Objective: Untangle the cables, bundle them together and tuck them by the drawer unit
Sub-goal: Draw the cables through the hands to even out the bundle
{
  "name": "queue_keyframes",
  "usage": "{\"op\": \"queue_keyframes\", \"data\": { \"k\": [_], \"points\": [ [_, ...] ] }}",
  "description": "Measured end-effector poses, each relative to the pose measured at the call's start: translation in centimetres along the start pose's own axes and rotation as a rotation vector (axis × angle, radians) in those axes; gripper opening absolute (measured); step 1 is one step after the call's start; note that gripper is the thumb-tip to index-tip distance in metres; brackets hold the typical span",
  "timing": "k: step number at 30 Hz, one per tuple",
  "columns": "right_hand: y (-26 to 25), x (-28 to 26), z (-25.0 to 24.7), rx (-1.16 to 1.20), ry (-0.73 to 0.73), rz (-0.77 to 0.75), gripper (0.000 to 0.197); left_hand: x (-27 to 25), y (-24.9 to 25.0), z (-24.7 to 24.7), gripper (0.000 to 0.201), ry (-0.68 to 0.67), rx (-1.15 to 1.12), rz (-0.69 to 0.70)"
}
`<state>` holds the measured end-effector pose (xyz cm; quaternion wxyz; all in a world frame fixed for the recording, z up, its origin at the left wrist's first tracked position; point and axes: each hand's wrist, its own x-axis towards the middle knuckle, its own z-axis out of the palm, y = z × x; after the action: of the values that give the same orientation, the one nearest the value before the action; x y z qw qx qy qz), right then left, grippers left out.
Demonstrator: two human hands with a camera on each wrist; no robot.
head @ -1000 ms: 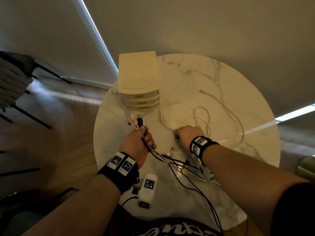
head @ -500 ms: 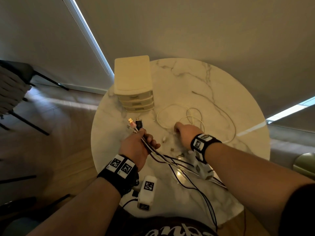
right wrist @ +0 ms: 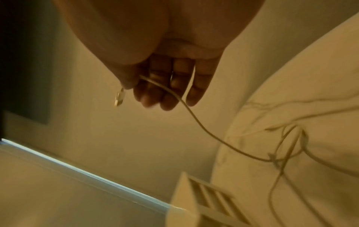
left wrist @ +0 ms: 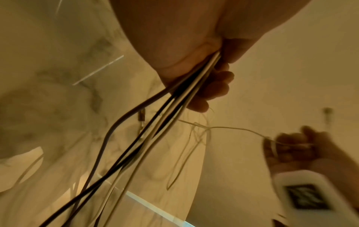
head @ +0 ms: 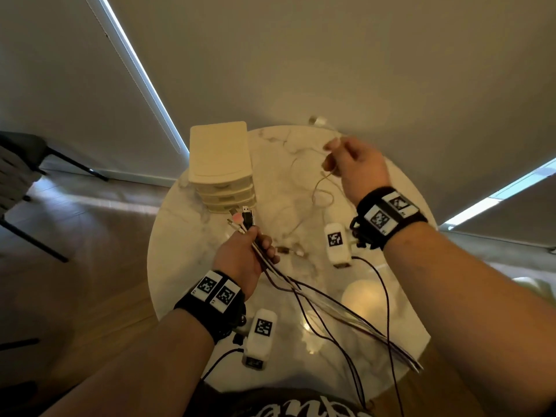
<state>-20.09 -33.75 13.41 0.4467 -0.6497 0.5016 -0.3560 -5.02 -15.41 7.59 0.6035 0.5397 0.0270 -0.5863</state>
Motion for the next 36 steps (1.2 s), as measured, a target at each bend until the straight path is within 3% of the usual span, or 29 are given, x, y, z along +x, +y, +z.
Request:
{"op": "queue_keyframes", "data": {
  "k": [3, 6, 8, 10, 12, 16, 18, 21, 25, 29, 33, 36],
  "points": [
    [-2.8, -0.7, -1.2, 0.212, -0.046, -0.05, 0.029, -0.2, 0.0, 1.0, 0.027, -0.022, 0.024, 0.022],
    [-3.0, -2.2, -1.6, 0.17, -0.198, 0.007, 0.029, -0.7, 0.0, 1.6, 0.028, -0.038, 0.044, 0.041],
    [-3.3, -3.1, -2.3, 0.183, -0.162, -0.052, 0.024, -0.9, -0.1, 1.8, 0.028, -0.047, 0.045, 0.06],
    [-4.4, -3.7, -2.8, 0.348, -0.058, -0.137, 0.019, -1.1, -0.2, 2.1, 0.028, -0.055, 0.041, 0.077],
    [-5.1, -4.5, -2.6, 0.412, -0.071, -0.167, 0.015, -1.2, -0.3, 2.4, 0.026, -0.05, 0.031, 0.085],
    [-2.6, -7.3, -0.5, -0.019, -0.365, -0.131, 0.009, -1.3, -0.7, 3.1, 0.022, -0.048, -0.001, 0.097],
    [-1.3, -8.9, 0.5, -0.126, -0.421, -0.115, 0.009, -1.6, -0.9, 3.2, 0.017, -0.073, 0.004, 0.108],
    [-0.1, -10.3, 1.8, -0.216, -0.45, -0.111, 0.004, -2.0, -1.2, 3.1, 0.01, -0.116, -0.002, 0.105],
    [0.2, -10.7, 2.3, -0.29, -0.436, -0.089, 0.013, -2.7, -1.5, 3.9, 0.012, -0.149, 0.082, 0.14],
    [0.1, -10.7, 2.6, -0.353, -0.379, -0.114, 0.015, -2.9, -2.0, 4.7, 0.018, -0.081, 0.225, 0.228],
    [0.5, -11.2, 2.4, -0.291, -0.469, -0.147, 0.005, -2.9, -1.7, 5.1, 0.013, 0.018, 0.169, 0.255],
    [2.3, -11.9, 1.7, -0.308, -0.487, -0.158, 0.015, -2.2, -0.2, 5.0, 0.017, 0.155, 0.06, 0.287]
  ]
}}
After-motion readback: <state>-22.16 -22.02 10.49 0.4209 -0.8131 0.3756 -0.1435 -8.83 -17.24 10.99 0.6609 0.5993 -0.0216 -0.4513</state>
